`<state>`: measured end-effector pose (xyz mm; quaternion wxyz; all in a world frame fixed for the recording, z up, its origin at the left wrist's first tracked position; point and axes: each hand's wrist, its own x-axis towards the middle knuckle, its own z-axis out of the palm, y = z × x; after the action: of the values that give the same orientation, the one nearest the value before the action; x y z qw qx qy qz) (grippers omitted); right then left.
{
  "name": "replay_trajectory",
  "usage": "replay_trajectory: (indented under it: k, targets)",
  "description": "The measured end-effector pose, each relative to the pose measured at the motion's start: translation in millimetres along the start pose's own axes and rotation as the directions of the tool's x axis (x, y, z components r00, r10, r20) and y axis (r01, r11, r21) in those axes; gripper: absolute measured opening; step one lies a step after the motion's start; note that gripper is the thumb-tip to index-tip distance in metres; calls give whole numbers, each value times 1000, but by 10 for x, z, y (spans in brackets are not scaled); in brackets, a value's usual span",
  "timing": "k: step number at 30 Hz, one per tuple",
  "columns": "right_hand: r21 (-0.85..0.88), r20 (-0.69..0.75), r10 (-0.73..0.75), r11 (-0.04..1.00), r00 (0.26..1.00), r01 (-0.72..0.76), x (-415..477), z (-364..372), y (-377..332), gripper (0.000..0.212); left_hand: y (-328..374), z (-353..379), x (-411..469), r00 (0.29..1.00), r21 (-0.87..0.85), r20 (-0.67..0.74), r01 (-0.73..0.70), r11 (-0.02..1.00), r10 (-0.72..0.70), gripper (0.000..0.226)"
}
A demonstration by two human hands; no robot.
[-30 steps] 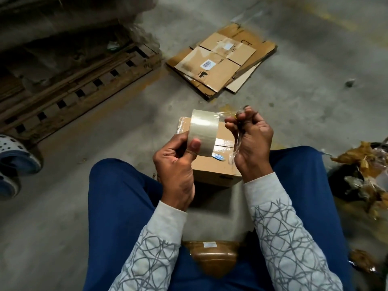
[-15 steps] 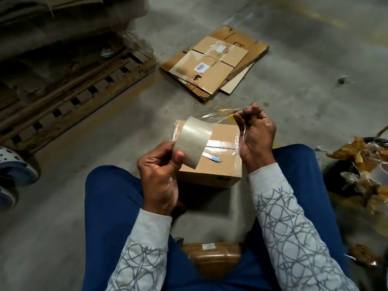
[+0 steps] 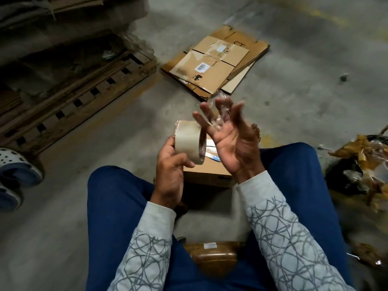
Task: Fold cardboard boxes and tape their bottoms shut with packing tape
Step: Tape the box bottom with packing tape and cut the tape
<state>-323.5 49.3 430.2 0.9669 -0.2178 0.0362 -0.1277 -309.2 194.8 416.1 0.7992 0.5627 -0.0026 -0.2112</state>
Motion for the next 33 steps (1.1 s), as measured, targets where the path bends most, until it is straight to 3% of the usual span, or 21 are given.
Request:
replay_trajectory:
  k: [3,6,15,22,29,33]
  targets:
    - [-200,-91,-44,980,995,25,-29,35,92,80,-4,52,10,992,-35,65,107,994,-105,30]
    - [-317,-157,-128,946,979,73,-19,18,93,84,39,11,26,999,52,21,48,998,-49,31]
    - [-384,-196,-223,913,955,135,28,-161,-36,69,129,-78,1,995,257,92,-48,965,25,27]
    - [-354,-264,-315,911,912,212,115,-393,-313,64,215,-299,-57,992,119,124,-30,992,15,24]
    - [-498,-245,-279,858,929,126,32,-354,-288,55,204,-355,-1,971,135,123,-220,966,204,27]
    - [-551,-255,-305,826,918,121,34,-298,-260,45,213,-398,11,966,122,151,-231,965,212,22]
